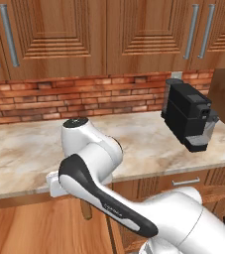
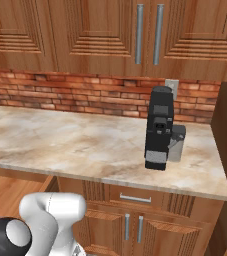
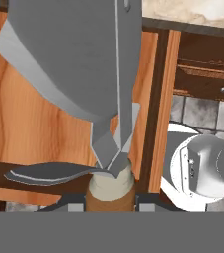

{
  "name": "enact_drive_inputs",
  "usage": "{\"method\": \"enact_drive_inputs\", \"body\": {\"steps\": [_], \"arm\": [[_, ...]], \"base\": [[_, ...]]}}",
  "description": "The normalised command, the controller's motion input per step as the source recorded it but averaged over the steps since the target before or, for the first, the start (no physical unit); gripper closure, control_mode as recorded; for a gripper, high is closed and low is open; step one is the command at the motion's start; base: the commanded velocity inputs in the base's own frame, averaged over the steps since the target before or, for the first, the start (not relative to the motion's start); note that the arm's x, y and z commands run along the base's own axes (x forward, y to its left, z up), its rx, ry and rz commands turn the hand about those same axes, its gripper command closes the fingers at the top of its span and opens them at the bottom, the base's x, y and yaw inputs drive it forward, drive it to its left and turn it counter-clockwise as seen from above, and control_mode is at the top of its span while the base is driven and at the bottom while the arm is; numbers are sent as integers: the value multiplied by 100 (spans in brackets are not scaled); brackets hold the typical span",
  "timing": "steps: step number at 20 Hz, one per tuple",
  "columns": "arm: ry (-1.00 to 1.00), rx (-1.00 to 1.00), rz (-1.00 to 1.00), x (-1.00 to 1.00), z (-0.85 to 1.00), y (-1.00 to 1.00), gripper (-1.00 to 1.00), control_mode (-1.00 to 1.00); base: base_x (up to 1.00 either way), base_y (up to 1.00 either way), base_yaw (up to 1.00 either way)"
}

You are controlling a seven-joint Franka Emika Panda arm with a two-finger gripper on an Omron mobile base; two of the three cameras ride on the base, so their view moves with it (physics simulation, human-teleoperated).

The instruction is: Take the pizza cutter from the drawer on the left and place it on the dining counter for cutting.

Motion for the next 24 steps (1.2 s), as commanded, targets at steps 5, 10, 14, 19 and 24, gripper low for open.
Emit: {"method": "enact_drive_inputs", "body": {"steps": [5, 10, 14, 19, 24], "arm": [[0, 0, -1, 0, 57, -77, 100, -100], [0, 0, 0, 0, 37, -81, 100, -100], [0, 0, 0, 0, 51, -75, 100, -100], [0, 0, -3, 0, 63, -65, 100, -100], [0, 0, -5, 0, 61, -71, 100, -100]], "base": [[0, 0, 0], [0, 0, 0], [0, 0, 0], [0, 0, 0], [0, 0, 0]]}}
